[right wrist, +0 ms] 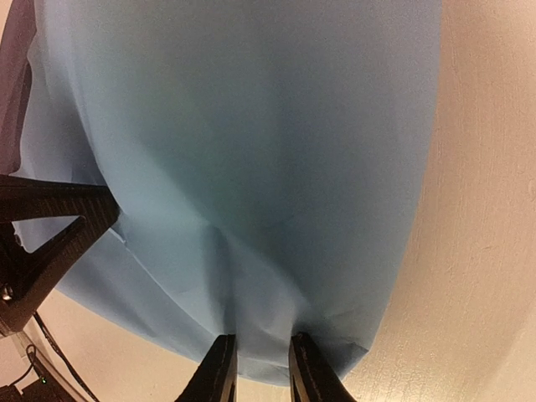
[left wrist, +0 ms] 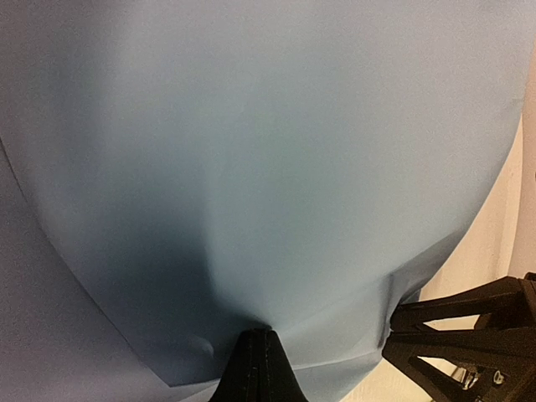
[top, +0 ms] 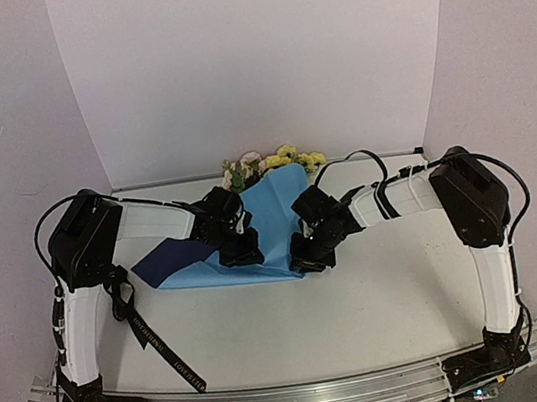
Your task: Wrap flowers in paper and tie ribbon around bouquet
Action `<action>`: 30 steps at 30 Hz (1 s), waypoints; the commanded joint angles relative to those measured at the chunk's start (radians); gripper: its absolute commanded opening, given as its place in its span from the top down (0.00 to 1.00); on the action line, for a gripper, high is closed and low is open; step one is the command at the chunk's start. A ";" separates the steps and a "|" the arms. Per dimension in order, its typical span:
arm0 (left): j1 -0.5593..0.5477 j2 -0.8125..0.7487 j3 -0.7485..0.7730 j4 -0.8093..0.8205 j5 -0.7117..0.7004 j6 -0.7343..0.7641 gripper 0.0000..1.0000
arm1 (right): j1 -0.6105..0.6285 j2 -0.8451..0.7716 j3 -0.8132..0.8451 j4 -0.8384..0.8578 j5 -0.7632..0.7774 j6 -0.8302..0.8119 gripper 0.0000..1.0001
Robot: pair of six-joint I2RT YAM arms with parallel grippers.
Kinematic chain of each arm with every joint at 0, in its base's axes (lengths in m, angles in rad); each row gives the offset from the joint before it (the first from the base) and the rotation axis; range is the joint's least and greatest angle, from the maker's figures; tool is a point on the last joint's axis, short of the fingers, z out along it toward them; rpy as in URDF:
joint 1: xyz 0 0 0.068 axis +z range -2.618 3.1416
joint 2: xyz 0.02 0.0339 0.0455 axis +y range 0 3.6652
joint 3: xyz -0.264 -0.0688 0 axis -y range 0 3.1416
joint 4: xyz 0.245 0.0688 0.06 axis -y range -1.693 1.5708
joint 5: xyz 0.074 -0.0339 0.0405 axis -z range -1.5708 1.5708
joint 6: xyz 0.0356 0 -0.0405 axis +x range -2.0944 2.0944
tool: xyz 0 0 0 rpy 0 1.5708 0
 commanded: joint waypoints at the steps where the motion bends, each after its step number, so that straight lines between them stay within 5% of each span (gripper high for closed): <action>1: 0.028 0.036 -0.038 -0.038 -0.043 -0.001 1.00 | -0.025 -0.023 -0.014 0.012 -0.003 -0.005 0.75; 30: 0.030 0.051 -0.035 -0.067 -0.023 0.024 1.00 | -0.204 0.114 0.115 0.147 -0.191 0.136 0.76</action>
